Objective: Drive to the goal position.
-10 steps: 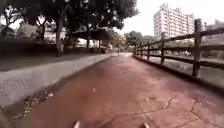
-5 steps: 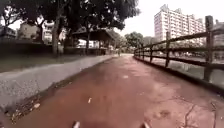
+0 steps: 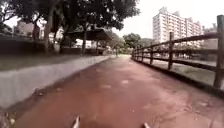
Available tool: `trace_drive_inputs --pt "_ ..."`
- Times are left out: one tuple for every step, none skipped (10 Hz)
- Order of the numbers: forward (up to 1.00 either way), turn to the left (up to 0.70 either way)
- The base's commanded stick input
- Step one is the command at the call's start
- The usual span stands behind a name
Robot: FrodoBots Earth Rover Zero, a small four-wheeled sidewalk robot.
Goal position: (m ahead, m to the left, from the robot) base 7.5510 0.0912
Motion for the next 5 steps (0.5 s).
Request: trace_drive_inputs --pt "0.7 0.0" --pt "0.7 0.0" --pt "0.7 0.0" --pt "0.7 0.0" --pt "0.7 0.0"
